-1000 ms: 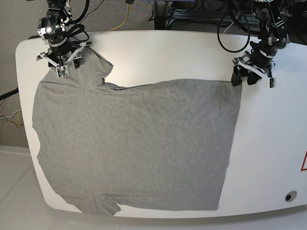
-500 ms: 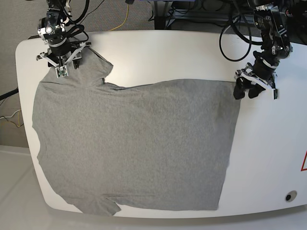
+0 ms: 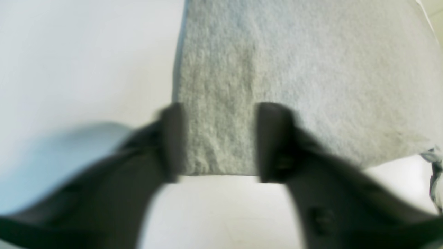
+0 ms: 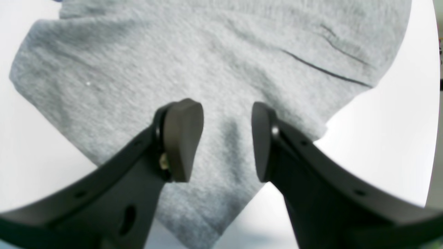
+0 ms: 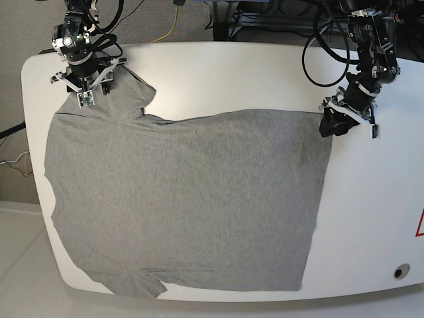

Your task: Fold the T-shirt properly

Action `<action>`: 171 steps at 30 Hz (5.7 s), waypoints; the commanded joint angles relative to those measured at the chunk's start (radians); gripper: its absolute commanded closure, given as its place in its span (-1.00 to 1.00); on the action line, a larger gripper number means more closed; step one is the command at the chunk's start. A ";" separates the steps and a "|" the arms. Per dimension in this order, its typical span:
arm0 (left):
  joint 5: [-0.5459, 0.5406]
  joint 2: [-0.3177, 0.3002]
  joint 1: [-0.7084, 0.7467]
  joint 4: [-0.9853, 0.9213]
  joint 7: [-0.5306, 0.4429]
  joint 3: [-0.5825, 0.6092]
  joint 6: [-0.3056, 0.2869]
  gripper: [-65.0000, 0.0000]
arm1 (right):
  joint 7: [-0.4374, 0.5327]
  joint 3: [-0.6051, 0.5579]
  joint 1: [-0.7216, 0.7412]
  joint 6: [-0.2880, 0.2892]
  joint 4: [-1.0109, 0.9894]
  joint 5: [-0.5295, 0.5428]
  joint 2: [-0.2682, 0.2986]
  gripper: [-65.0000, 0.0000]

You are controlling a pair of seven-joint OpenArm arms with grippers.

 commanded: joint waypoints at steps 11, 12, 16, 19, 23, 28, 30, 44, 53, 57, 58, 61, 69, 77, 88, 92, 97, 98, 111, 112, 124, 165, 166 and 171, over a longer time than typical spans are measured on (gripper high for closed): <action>-0.017 -0.010 -0.002 -0.047 0.021 0.064 -0.009 1.00 | 0.021 0.007 0.007 0.001 0.016 0.012 0.006 0.17; -0.017 -0.010 -0.001 -0.048 0.020 0.065 -0.009 1.00 | 0.021 0.007 0.007 0.000 0.016 0.013 0.006 0.17; -0.022 -0.010 -0.004 -0.051 0.014 0.050 -0.015 0.96 | 0.021 0.009 0.009 0.000 0.015 0.013 0.005 0.17; -0.034 -0.010 -0.007 -0.048 0.018 0.023 -0.029 0.69 | 0.023 0.011 0.011 0.001 0.015 0.013 0.004 0.17; -0.048 -0.009 -0.005 -0.035 0.039 -0.013 -0.045 0.29 | 0.020 0.011 0.011 0.002 0.016 0.013 0.003 0.17; -0.097 -0.002 0.014 0.014 0.084 -0.066 -0.065 -0.01 | 0.025 0.010 0.010 0.005 0.018 0.009 0.004 0.16; -0.110 -0.001 0.019 0.028 0.088 -0.072 -0.066 -0.02 | 0.026 0.010 0.010 0.005 0.018 0.009 0.004 0.16; -0.134 0.027 0.035 0.032 0.078 -0.066 -0.081 0.09 | 0.025 0.009 0.015 0.008 0.019 0.008 0.002 0.17; -0.024 0.049 0.029 0.089 0.063 -0.042 -0.068 0.43 | 0.022 0.009 0.016 0.009 0.019 0.005 0.003 0.17; 0.019 0.071 0.033 0.097 0.040 -0.052 -0.070 0.62 | 0.025 0.008 0.018 0.012 0.016 0.002 0.003 0.16; 0.024 0.074 0.033 0.095 0.039 -0.053 -0.070 0.60 | 0.025 0.008 0.018 0.012 0.016 0.001 0.003 0.16; 0.037 0.081 0.031 0.088 0.031 -0.057 -0.069 0.49 | 0.024 0.007 0.016 0.011 0.017 -0.001 0.004 0.16; 0.050 0.057 -0.001 -0.024 0.026 -0.068 -0.068 0.17 | 0.024 0.008 0.015 0.013 0.018 -0.009 0.005 0.17; -0.012 0.051 -0.015 -0.091 0.037 -0.124 -0.077 0.12 | 0.031 0.009 0.015 0.015 0.019 -0.002 0.005 0.16; -0.024 0.047 -0.021 -0.081 0.045 -0.108 -0.083 0.16 | 0.028 0.009 0.016 0.014 0.021 -0.004 0.005 0.16; -0.019 0.047 -0.027 -0.081 0.049 -0.101 -0.084 0.19 | 0.028 0.011 0.017 0.013 0.022 -0.004 0.004 0.16; -0.013 0.055 -0.030 -0.100 0.049 -0.099 -0.089 0.20 | 0.026 0.012 0.016 0.016 0.021 0.001 0.006 0.17; -0.013 0.055 -0.030 -0.100 0.050 -0.099 -0.089 0.20 | 0.027 0.012 0.016 0.016 0.022 0.000 0.006 0.17; -0.016 0.055 -0.025 -0.109 0.048 -0.095 -0.087 0.17 | 0.026 0.010 0.016 0.017 0.021 0.003 0.006 0.16; -0.016 0.056 -0.025 -0.110 0.048 -0.095 -0.087 0.17 | 0.027 0.010 0.016 0.017 0.021 0.004 0.006 0.16; -0.016 0.056 -0.031 -0.115 0.064 -0.097 -0.066 0.17 | 0.022 0.010 0.018 0.019 0.018 0.008 0.005 0.17; -0.063 0.071 -0.028 -0.069 0.088 -0.094 -0.060 0.16 | 0.030 0.011 0.022 0.018 0.014 0.011 0.006 0.16; -0.064 0.070 -0.029 -0.072 0.088 -0.093 -0.060 0.16 | 0.030 0.011 0.022 0.018 0.014 0.011 0.006 0.16; -0.063 0.071 -0.032 -0.085 0.084 -0.085 -0.059 0.16 | 0.030 0.011 0.021 0.019 0.012 0.012 0.006 0.15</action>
